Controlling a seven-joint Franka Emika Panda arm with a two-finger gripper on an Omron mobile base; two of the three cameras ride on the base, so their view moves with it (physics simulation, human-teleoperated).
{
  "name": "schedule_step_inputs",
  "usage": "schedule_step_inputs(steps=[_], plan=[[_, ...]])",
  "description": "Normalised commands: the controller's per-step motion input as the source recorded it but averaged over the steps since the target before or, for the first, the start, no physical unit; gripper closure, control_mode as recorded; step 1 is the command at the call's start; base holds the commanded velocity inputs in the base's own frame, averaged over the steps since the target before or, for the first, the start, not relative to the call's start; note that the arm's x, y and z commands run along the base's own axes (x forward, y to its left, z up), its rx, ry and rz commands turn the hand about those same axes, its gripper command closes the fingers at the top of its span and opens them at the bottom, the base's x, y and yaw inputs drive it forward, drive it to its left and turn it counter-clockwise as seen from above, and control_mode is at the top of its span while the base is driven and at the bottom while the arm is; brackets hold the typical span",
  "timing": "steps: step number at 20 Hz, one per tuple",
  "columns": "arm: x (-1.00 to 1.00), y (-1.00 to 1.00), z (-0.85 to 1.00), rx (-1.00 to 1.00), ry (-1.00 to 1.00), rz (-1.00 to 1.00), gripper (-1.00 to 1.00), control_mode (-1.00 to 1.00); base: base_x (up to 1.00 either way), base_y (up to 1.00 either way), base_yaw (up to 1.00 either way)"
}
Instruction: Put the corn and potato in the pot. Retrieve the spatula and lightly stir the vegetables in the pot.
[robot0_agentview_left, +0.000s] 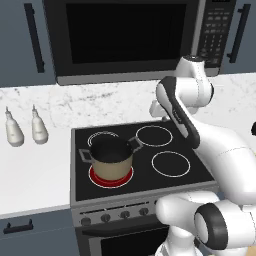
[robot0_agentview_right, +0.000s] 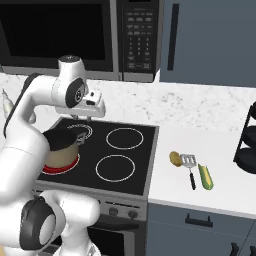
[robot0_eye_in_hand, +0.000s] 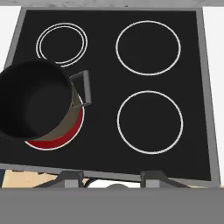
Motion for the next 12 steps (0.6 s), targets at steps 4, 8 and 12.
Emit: schedule_step_inputs(steps=[4,8,12], plan=[[-0.03,-0.38,-0.21,0.04,0.00,0.00,-1.00,-1.00,0.00,0.00,0.00],[-0.05,-1.00,-0.83,0.11,0.00,0.00,-1.00,-1.00,0.00,0.00,0.00],[-0.04,-1.00,-1.00,0.11,0.10,-0.02,-1.00,-1.00,0.00,0.00,0.00]])
